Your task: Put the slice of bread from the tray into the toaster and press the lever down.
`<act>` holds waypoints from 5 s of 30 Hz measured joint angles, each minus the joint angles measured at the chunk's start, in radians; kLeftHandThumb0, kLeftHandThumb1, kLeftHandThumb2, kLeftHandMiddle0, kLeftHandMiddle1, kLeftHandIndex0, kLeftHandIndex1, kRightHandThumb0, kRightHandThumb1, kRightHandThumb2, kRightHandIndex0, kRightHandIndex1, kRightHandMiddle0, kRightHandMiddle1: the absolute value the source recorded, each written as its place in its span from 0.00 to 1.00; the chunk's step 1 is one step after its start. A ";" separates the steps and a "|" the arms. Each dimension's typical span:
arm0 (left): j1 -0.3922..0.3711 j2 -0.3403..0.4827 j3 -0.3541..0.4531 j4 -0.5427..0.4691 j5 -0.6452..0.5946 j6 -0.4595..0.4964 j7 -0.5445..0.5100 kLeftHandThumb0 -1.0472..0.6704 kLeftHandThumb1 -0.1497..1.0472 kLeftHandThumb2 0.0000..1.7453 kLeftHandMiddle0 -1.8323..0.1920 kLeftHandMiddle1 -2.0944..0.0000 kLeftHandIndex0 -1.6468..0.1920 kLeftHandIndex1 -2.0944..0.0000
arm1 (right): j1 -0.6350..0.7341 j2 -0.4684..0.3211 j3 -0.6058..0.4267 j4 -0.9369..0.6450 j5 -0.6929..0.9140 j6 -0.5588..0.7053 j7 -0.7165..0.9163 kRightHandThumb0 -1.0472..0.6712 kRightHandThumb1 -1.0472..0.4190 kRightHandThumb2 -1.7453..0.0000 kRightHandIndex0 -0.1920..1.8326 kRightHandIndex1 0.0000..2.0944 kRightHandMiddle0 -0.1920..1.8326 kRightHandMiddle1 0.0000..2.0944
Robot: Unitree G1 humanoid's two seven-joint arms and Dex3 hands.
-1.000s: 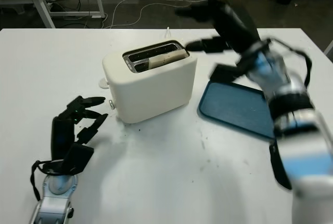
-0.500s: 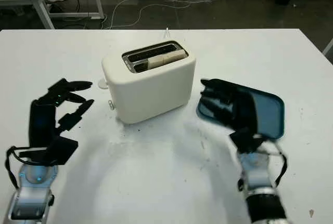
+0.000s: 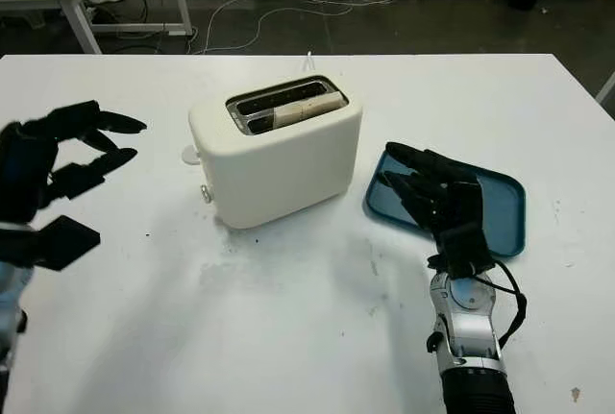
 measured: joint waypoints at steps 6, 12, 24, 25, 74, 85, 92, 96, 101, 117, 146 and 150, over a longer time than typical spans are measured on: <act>-0.106 0.094 -0.026 0.053 0.012 0.034 -0.102 0.50 0.78 0.00 0.42 0.55 0.30 0.86 | 0.000 0.005 -0.012 -0.017 0.014 0.042 0.028 0.32 0.13 1.00 0.69 0.07 0.63 0.00; -0.220 0.193 -0.092 0.169 0.059 -0.016 -0.166 0.49 0.79 0.00 0.39 0.58 0.27 0.90 | 0.000 0.007 -0.020 -0.030 0.014 0.058 0.032 0.32 0.13 1.00 0.69 0.06 0.63 0.00; -0.423 0.280 -0.238 0.400 0.136 -0.185 -0.244 0.48 0.82 0.00 0.39 0.44 0.22 0.97 | -0.001 0.012 -0.023 -0.032 0.014 0.062 0.046 0.32 0.13 1.00 0.70 0.05 0.64 0.00; -0.429 0.280 -0.246 0.409 0.140 -0.192 -0.248 0.48 0.81 0.00 0.39 0.43 0.22 0.97 | -0.001 0.012 -0.023 -0.032 0.014 0.062 0.048 0.32 0.13 1.00 0.70 0.05 0.64 0.00; -0.490 0.230 -0.326 0.537 0.107 -0.201 -0.356 0.47 0.87 0.00 0.46 0.38 0.20 0.99 | -0.003 0.026 -0.028 -0.018 -0.031 0.074 0.027 0.34 0.09 0.98 0.69 0.01 0.61 0.00; -0.506 0.230 -0.330 0.556 0.107 -0.207 -0.376 0.47 0.89 0.00 0.45 0.38 0.19 0.99 | -0.004 0.026 -0.042 -0.018 -0.021 0.074 0.043 0.35 0.09 0.98 0.70 0.01 0.62 0.00; -0.505 0.226 -0.330 0.556 0.108 -0.207 -0.376 0.47 0.89 0.00 0.46 0.37 0.20 0.99 | -0.004 0.027 -0.043 -0.017 -0.020 0.073 0.049 0.34 0.09 0.98 0.70 0.01 0.62 0.00; -0.505 0.219 -0.332 0.556 0.108 -0.207 -0.375 0.47 0.88 0.00 0.44 0.40 0.19 0.99 | -0.004 0.027 -0.043 -0.017 -0.019 0.073 0.056 0.34 0.09 0.98 0.71 0.01 0.62 0.00; -0.506 0.203 -0.335 0.560 0.109 -0.215 -0.368 0.46 0.87 0.00 0.44 0.40 0.20 0.99 | -0.004 0.028 -0.043 -0.016 -0.019 0.073 0.055 0.33 0.09 0.98 0.71 0.01 0.62 0.00; -0.517 0.198 -0.342 0.587 0.109 -0.239 -0.354 0.46 0.87 0.00 0.44 0.40 0.20 0.99 | -0.004 0.029 -0.044 -0.016 -0.021 0.073 0.053 0.35 0.09 0.98 0.70 0.00 0.61 0.00; -0.404 0.060 -0.378 0.744 0.075 -0.223 -0.159 0.47 0.89 0.03 0.45 0.57 0.26 1.00 | -0.003 0.025 -0.067 -0.016 -0.016 0.073 0.052 0.34 0.09 0.99 0.68 0.00 0.60 0.00; -0.348 0.043 -0.378 0.748 0.055 -0.205 -0.116 0.47 0.89 0.05 0.45 0.58 0.28 1.00 | -0.003 0.018 -0.069 -0.016 -0.017 0.073 0.052 0.33 0.09 1.00 0.69 0.00 0.61 0.00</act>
